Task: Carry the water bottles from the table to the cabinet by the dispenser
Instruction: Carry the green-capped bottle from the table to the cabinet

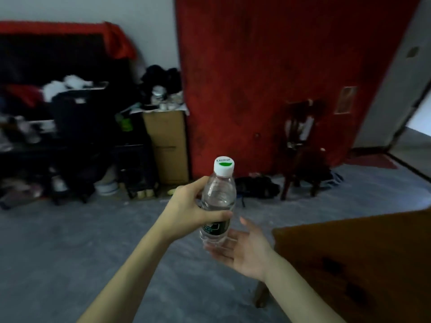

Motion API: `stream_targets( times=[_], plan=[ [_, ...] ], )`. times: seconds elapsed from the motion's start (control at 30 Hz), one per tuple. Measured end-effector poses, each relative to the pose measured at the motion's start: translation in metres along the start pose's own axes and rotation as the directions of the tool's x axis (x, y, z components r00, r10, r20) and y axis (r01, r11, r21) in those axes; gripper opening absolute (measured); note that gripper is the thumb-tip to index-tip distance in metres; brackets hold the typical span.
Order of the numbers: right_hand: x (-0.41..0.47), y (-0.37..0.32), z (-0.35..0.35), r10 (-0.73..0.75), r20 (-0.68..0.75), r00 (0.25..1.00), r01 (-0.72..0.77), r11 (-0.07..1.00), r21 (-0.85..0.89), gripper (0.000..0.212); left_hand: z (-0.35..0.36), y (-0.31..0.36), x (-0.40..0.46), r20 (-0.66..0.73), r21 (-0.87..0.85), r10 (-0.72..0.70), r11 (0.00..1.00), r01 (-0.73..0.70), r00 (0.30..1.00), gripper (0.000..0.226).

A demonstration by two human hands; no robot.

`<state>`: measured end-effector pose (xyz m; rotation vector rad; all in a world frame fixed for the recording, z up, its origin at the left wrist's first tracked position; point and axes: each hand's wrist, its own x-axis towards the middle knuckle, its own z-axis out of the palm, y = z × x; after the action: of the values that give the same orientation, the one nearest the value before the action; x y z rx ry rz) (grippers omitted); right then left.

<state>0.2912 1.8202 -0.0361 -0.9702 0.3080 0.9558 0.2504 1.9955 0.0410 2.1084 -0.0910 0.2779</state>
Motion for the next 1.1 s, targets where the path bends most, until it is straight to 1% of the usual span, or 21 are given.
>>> stream_targets(
  times=[0.13,0.27,0.4,0.5,0.63,0.83,0.97,1.1],
  plan=[
    [0.026,0.041,0.074,0.108,0.081,0.991,-0.097,0.987,-0.127,0.074,-0.068,-0.022,-0.055,-0.125,0.030,-0.104,0.994,0.108,0.987,0.045],
    [0.045,0.085,0.135,0.216,0.137,0.967,-0.183,0.958,-0.221,0.075,-0.123,-0.037,-0.115,-0.242,0.019,-0.203,0.977,0.214,0.949,0.048],
    [0.051,0.133,0.193,0.334,0.189,0.924,-0.264,0.911,-0.317,0.076,-0.172,-0.047,-0.174,-0.366,-0.031,-0.308,0.947,0.319,0.878,0.047],
    [0.049,0.162,0.227,0.402,0.237,0.885,-0.292,0.873,-0.391,0.075,-0.199,-0.052,-0.214,-0.465,-0.087,-0.376,0.920,0.381,0.801,0.046],
    [0.048,0.190,0.259,0.470,0.254,0.846,-0.297,0.809,-0.508,0.076,-0.217,-0.054,-0.256,-0.574,-0.153,-0.425,0.895,0.419,0.700,0.044],
    [0.051,0.213,0.283,0.573,0.269,0.774,-0.323,0.723,-0.611,0.078,-0.223,-0.052,-0.289,-0.660,-0.183,-0.456,0.868,0.462,0.597,0.045],
    [0.055,0.218,0.290,0.612,0.281,0.739,-0.343,0.701,-0.625,0.078,-0.225,-0.047,-0.291,-0.693,-0.190,-0.462,0.857,0.479,0.553,0.046],
    [0.061,0.214,0.291,0.627,0.288,0.724,-0.344,0.690,-0.637,0.077,-0.224,-0.044,-0.285,-0.707,-0.188,-0.459,0.856,0.482,0.538,0.045]
  ],
)
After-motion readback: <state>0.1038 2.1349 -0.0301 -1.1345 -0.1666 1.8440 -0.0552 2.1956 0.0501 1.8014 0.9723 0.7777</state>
